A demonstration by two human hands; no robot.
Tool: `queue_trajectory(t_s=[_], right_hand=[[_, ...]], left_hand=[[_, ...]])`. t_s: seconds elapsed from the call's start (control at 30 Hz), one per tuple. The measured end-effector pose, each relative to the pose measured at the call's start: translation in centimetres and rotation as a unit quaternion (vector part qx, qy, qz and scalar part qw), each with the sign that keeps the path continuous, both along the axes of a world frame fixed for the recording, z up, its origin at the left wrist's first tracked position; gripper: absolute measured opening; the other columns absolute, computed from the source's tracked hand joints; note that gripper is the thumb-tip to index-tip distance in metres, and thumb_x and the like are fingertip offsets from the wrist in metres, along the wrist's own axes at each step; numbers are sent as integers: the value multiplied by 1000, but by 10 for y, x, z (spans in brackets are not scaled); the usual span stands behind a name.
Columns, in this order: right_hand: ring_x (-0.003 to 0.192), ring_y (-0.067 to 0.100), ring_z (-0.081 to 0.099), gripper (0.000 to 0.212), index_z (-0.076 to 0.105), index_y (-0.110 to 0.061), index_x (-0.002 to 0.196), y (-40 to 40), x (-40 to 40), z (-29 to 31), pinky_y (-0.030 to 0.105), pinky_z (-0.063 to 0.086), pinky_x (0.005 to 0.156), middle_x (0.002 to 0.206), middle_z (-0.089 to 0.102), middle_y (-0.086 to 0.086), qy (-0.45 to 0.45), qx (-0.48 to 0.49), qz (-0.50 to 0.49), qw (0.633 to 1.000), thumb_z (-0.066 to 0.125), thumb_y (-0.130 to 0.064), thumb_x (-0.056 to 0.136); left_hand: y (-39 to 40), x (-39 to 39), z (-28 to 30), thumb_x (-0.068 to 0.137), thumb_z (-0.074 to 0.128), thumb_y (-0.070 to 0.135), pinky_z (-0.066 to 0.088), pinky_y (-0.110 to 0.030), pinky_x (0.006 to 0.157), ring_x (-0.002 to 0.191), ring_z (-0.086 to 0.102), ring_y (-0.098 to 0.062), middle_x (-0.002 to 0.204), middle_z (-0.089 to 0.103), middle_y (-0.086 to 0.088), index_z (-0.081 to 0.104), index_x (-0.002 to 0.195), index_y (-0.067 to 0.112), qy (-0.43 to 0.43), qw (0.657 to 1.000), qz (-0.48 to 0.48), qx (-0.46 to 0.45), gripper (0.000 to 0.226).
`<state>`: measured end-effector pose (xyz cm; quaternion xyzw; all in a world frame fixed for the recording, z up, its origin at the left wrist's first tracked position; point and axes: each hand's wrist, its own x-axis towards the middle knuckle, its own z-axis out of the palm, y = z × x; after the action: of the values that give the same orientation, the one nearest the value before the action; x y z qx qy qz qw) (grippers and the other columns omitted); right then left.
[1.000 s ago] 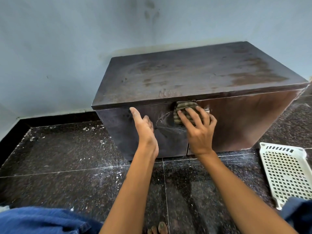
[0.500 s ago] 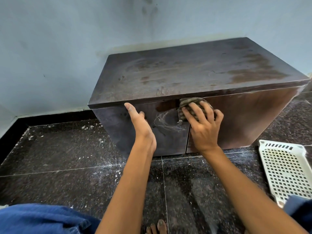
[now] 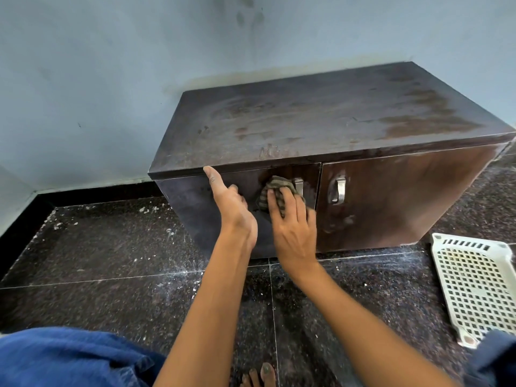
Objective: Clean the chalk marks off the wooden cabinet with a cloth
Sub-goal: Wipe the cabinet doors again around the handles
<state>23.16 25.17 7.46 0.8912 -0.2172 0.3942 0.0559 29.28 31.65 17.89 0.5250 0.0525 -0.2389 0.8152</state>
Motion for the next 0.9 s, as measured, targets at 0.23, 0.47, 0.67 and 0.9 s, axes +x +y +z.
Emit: queue_trajectory(t_s=[0.23,0.47,0.67,0.9], right_hand=[[136,29,24,71,16,-7,149,48,13,11,28,31,106,150,15,19,-91,449,35,888,48,9,88],[142,19,17,64,18,-6,148,57,25,27,23,18,115,152,12,11,-216,511,44,831,38,12,90],[142,17,14,67,20,-11,148,49,15,7,19,16,114,153,13,8,-146,488,48,859,39,14,89],[140,12,19,64,21,-6,147,51,17,17,19,20,115,152,15,8,-197,485,89,848,37,14,88]], left_hand=[[18,-1,14,83,11,78,-5,-46,118,147,3,-27,158,-1,-16,2,149,3,45,998,-46,-28,101],[26,2,17,83,12,79,-3,-44,118,146,4,-29,157,-1,-19,2,149,2,48,996,-73,-31,103],[17,1,19,82,14,80,-6,-43,119,146,-6,-27,157,-8,-16,-7,148,3,41,996,-70,-34,103],[21,3,18,82,14,80,-4,-44,119,146,-2,-30,157,-5,-19,-3,149,2,52,995,-72,-36,105]])
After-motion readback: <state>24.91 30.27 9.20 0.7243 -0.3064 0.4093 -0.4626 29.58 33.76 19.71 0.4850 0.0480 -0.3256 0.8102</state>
